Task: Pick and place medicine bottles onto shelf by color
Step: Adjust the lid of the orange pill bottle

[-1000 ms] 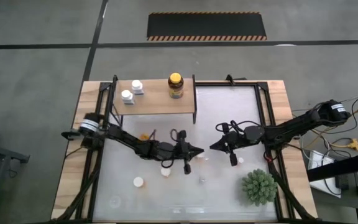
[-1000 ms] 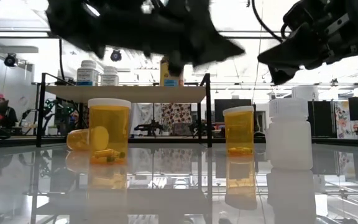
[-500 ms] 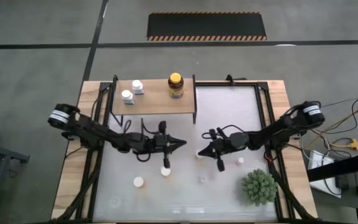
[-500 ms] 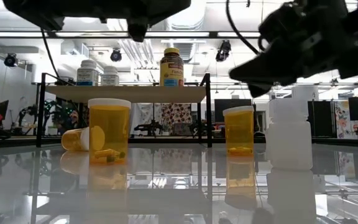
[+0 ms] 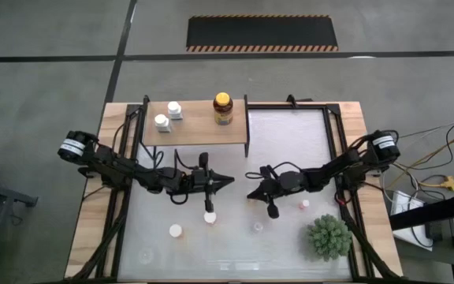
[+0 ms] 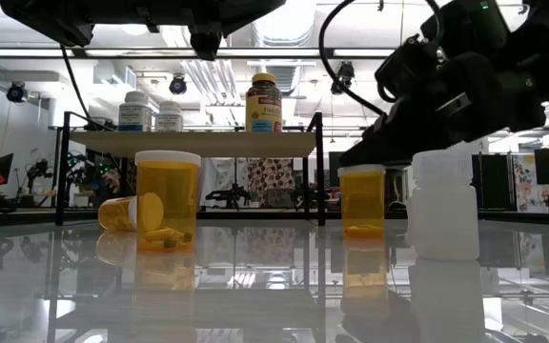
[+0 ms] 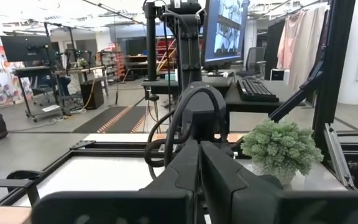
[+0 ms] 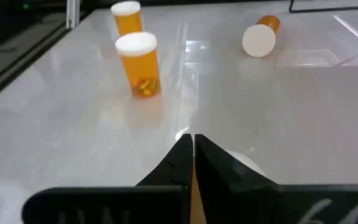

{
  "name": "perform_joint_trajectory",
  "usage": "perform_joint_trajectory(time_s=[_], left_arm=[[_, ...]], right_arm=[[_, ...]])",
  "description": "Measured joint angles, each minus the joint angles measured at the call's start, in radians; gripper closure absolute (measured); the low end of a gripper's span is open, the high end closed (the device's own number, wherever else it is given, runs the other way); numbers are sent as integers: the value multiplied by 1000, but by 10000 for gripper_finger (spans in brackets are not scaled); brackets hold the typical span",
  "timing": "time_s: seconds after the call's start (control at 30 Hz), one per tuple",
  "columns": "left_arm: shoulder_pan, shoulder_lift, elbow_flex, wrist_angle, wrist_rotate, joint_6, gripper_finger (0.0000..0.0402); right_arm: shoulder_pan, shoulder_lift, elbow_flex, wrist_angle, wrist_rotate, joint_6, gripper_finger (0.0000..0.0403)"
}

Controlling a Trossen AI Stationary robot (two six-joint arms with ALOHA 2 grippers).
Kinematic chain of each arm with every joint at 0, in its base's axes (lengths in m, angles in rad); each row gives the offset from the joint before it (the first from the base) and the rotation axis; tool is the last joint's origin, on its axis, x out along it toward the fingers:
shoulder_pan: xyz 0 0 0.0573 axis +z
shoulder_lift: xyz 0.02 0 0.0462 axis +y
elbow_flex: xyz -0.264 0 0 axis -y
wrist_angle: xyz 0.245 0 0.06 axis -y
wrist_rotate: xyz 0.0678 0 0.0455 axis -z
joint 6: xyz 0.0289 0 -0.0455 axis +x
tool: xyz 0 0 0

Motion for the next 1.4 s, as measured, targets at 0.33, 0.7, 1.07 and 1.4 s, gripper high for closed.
perform_joint_trajectory(time_s=[0.33,0.7,1.07,1.4], left_arm=[[0,0,-7,20,1,0,401],[-1,1,-10,27,1,0,401],[0,1,-10,29,1,0,401],[0,1,-9,30,2,1,402]], right_arm=[[-2,-81,22,-17,-2,-57,394],[-6,14,11,-42,49,-34,394],[-6,-93,25,-73,46,-91,394],[-7,13,19,-70,55,-47,394]])
